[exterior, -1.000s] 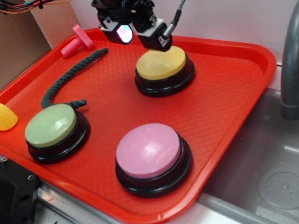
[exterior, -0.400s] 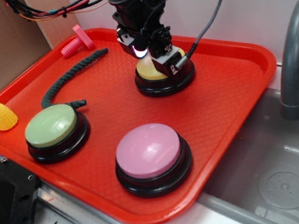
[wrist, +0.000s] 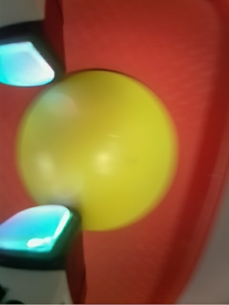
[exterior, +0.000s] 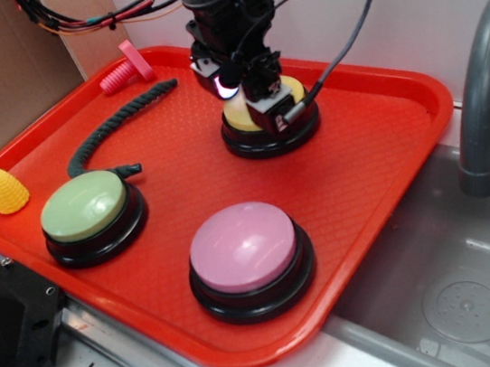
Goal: Push the yellow button.
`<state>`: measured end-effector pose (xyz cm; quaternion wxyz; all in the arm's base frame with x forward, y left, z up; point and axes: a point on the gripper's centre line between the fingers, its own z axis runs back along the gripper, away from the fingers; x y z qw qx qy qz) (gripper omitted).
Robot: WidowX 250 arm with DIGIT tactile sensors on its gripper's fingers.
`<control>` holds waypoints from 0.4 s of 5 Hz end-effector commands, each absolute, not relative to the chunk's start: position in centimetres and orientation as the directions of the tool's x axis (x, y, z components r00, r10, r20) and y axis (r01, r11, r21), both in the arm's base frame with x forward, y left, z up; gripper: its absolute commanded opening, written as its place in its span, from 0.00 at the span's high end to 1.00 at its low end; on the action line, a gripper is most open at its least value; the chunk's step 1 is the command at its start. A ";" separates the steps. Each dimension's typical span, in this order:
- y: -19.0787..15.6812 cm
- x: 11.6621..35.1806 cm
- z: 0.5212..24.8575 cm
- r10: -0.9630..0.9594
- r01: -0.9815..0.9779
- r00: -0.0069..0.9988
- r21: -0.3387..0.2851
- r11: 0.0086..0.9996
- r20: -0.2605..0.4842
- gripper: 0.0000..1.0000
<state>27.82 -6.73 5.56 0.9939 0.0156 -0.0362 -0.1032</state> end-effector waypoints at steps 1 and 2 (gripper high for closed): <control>-6.8 27.6 15.2 -0.104 0.113 0.987 -0.072 0.991 0.124 0.00; -6.4 26.8 16.7 -0.081 0.090 0.989 -0.065 0.994 0.127 0.00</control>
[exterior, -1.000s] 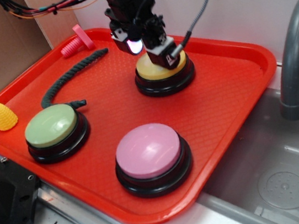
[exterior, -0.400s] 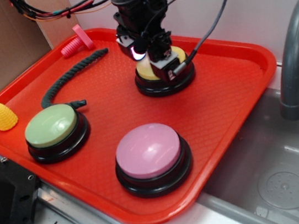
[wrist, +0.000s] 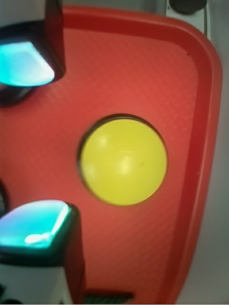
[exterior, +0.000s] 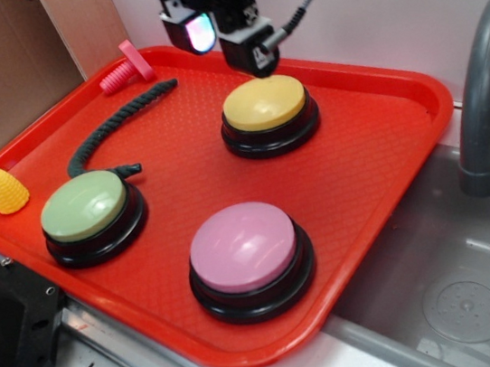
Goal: Push the yellow button.
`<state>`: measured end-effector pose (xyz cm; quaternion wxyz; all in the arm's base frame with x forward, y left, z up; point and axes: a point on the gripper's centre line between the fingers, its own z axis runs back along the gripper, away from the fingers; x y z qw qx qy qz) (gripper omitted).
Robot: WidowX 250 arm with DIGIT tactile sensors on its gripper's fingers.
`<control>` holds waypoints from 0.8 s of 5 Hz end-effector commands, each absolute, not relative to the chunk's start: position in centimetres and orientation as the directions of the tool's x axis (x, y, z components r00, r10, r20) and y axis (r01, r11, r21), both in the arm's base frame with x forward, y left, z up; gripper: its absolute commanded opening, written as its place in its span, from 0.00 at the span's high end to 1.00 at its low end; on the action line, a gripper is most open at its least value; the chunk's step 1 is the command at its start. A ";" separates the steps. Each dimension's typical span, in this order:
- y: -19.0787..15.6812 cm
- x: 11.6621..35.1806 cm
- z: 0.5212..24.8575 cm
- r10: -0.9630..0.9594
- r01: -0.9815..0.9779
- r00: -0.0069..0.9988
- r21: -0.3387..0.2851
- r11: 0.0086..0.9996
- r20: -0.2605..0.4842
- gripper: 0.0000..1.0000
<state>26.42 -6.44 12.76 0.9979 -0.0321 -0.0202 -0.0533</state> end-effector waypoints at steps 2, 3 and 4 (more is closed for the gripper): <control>-5.9 25.9 18.3 -0.057 0.066 0.989 -0.069 0.995 0.133 0.00; -6.0 25.6 18.6 -0.053 0.061 0.991 -0.066 0.996 0.119 0.00; -6.3 25.2 19.6 -0.058 0.068 0.991 -0.075 0.995 0.124 0.00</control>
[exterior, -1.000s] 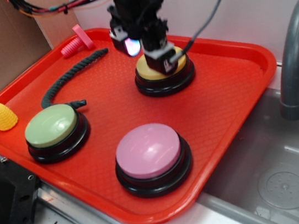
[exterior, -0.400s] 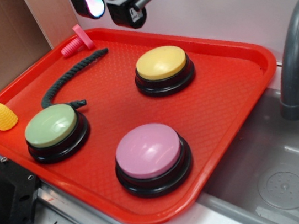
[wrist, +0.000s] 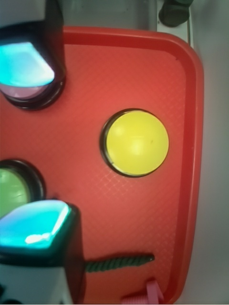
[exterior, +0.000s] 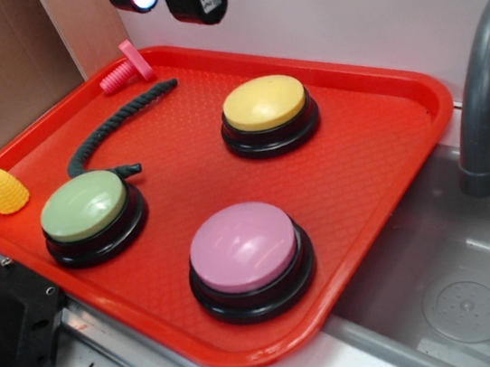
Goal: Push the yellow button.
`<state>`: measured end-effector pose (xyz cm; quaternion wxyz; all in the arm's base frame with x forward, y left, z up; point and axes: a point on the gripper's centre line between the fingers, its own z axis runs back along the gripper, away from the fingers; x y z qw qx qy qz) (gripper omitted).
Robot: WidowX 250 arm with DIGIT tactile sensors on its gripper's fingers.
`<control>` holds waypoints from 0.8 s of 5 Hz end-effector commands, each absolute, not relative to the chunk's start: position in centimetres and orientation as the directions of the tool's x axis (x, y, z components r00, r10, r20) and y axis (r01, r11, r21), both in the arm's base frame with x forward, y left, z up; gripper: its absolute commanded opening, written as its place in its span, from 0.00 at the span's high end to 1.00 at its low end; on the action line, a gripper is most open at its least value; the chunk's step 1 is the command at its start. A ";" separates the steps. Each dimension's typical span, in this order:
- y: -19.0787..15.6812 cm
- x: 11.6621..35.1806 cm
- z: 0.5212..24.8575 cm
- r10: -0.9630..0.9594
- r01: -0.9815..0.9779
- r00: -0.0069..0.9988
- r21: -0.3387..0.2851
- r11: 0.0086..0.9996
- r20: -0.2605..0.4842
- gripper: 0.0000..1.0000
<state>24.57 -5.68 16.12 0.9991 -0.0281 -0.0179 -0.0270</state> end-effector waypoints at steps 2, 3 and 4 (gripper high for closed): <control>-7.5 24.5 20.8 -0.034 0.032 0.995 0.029 0.999 0.095 0.00; -7.8 23.9 21.8 -0.039 0.040 0.991 -0.003 0.999 0.125 0.00; -7.9 23.3 22.7 -0.040 0.042 0.988 -0.007 0.999 0.149 0.00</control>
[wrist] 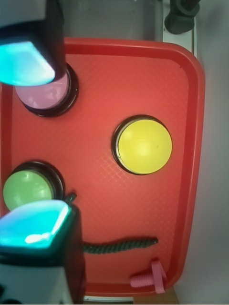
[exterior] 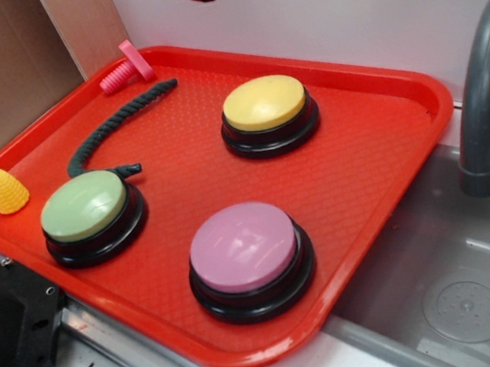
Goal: Push the yellow button.
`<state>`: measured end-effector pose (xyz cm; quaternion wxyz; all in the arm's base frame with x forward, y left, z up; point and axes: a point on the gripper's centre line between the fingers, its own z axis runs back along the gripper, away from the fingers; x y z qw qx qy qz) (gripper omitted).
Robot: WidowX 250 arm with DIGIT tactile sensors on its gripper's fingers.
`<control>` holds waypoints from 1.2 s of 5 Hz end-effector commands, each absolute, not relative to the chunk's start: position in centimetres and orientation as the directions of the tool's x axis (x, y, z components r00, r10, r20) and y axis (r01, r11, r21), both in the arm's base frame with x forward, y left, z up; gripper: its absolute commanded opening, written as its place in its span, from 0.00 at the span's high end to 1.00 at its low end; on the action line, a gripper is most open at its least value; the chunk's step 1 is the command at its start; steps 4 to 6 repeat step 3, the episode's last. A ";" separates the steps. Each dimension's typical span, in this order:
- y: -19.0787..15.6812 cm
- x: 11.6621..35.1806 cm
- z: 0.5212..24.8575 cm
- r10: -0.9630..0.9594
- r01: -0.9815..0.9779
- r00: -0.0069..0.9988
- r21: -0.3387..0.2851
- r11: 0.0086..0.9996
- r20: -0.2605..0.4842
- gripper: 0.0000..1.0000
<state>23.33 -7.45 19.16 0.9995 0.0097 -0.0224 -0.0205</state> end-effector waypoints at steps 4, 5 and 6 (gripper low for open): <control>-7.7 22.3 23.8 -0.084 0.084 0.971 0.013 0.996 0.224 0.00; -7.7 22.3 23.8 -0.084 0.084 0.971 0.013 0.996 0.224 0.00; -7.7 22.3 23.8 -0.084 0.084 0.971 0.013 0.996 0.224 0.00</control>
